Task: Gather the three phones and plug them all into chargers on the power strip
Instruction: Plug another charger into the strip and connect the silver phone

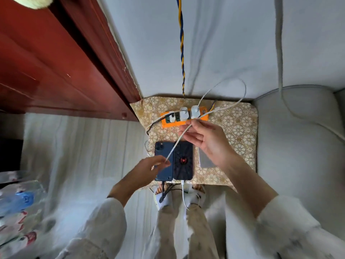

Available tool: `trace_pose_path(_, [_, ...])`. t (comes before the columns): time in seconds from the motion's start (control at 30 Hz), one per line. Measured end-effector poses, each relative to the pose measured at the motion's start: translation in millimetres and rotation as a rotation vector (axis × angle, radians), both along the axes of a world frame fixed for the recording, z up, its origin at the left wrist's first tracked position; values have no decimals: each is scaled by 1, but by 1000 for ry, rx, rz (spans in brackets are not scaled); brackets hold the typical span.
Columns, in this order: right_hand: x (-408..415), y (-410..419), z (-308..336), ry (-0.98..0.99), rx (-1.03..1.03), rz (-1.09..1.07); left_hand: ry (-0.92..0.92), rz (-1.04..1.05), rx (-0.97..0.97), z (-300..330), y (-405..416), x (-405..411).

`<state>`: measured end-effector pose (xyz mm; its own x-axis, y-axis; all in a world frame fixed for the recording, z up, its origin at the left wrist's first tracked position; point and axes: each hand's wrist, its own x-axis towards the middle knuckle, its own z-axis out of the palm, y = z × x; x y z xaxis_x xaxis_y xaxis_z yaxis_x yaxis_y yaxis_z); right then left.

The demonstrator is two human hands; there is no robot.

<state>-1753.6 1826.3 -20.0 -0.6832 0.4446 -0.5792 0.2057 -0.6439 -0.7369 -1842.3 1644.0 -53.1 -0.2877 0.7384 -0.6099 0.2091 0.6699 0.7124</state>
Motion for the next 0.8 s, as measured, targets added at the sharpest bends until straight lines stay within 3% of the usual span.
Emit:
trace_pose_path(0.1, [12,-1,-3,-28,0,27,83,228,107,19,14,-1])
trace_pose_path(0.23, [30,-34,-15,-160,299,477,-200,517,370,62,35,-18])
trace_pose_path(0.3, [30,-62,-17,-121,315,630,-265,604,472,77,45,-29])
trace_pose_path(0.47, [18,-83,-16,-163,403,574,-317,763,563,84,54,-50])
trace_pose_path(0.6, [36,-62,-20,-234,380,508,-524,925,656,70,46,-68])
trace_pose_path(0.7, [46,-38,-12,-211,128,269,-457,793,415,48,40,-54])
trace_pose_path(0.8, [50,-16,-4,-148,83,118,-196,185,45,25,27,-12])
